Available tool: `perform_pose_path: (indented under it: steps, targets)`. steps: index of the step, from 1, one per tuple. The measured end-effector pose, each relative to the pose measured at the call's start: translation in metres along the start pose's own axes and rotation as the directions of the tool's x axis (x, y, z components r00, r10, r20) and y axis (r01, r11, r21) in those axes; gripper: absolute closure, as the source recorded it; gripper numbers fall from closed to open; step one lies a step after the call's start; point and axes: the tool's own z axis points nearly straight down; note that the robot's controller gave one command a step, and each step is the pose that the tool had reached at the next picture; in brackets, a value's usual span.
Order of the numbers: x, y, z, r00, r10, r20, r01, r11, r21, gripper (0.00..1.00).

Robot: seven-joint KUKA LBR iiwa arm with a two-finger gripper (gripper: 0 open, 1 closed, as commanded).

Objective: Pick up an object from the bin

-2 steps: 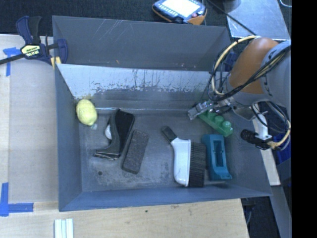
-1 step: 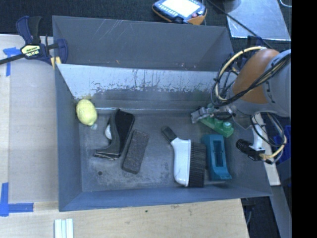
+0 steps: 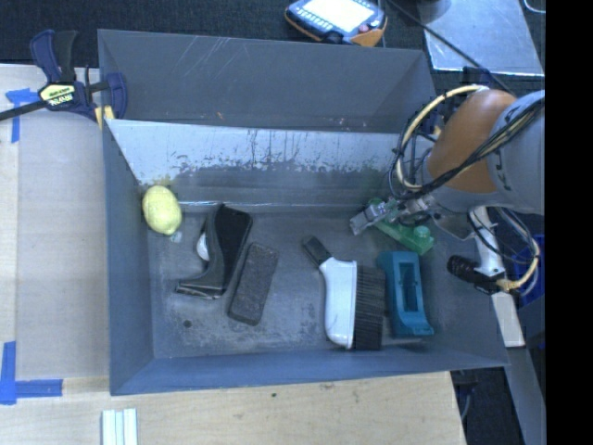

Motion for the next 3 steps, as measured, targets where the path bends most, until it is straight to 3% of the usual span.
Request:
perform_pose_path:
  steps: [1, 2, 3]
  targets:
    - [-0.014, 0.004, 0.000, 0.964, 0.266, -0.014, -0.266, 0.964, -0.006, 0.00]
    - [-0.022, 0.004, -0.022, 0.910, 0.414, -0.023, -0.414, 0.910, -0.005, 0.00]
    - [-0.021, -0.002, -0.014, 0.802, 0.596, -0.043, -0.597, 0.802, -0.007, 0.00]
